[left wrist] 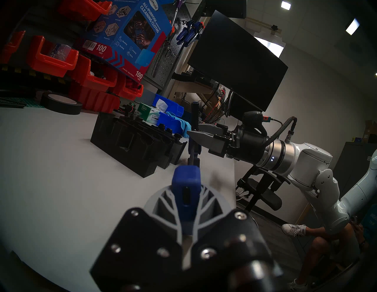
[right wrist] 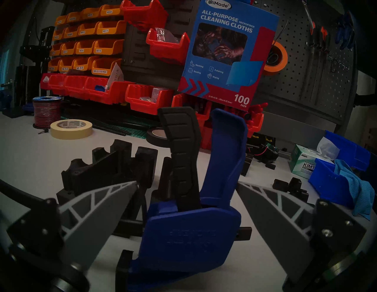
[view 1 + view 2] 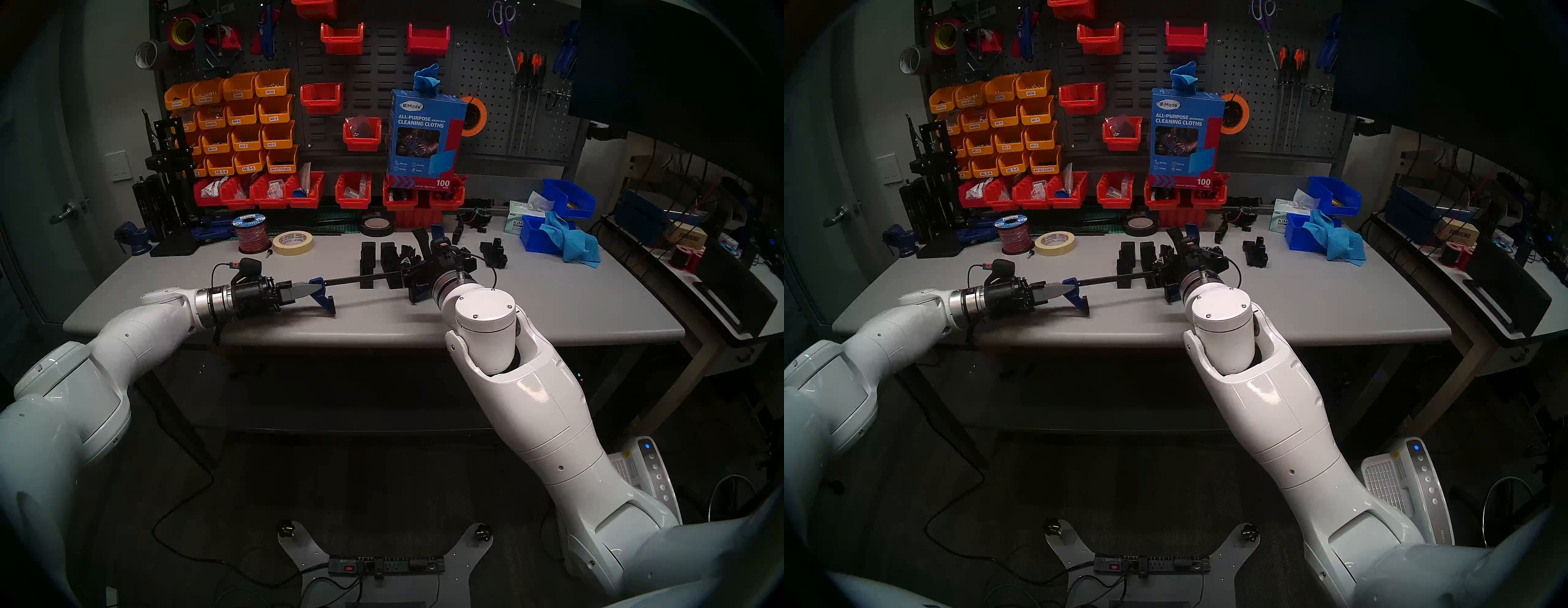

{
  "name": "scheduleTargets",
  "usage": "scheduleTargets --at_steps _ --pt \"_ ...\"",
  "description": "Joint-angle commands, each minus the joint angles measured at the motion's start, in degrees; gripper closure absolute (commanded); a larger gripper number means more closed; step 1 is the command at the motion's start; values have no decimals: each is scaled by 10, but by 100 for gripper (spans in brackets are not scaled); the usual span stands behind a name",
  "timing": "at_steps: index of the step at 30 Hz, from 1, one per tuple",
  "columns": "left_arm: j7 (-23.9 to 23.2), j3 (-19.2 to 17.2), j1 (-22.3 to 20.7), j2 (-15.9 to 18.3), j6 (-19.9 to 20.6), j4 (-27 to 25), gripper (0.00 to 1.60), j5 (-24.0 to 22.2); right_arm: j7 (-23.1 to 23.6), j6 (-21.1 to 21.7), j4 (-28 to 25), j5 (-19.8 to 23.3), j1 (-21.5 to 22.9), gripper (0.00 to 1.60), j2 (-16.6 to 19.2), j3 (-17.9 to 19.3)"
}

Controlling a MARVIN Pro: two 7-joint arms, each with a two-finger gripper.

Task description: Clamp the two 3D printed pieces together with the clamp

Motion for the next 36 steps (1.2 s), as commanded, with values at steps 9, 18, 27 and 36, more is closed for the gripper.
scheduleTargets --at_steps 9,18,27,36 --pt "-1 0 -13 1 -1 0 160 -9 13 8 9 -3 32 0 -8 5" --pt "-1 1 -14 2 -1 0 160 -10 19 26 24 -6 49 0 -12 9" --pt "-1 2 -14 2 -1 0 160 -10 26 46 47 -8 65 0 -12 16" --pt "-1 4 -14 2 -1 0 160 -12 45 50 56 -2 71 0 -9 21"
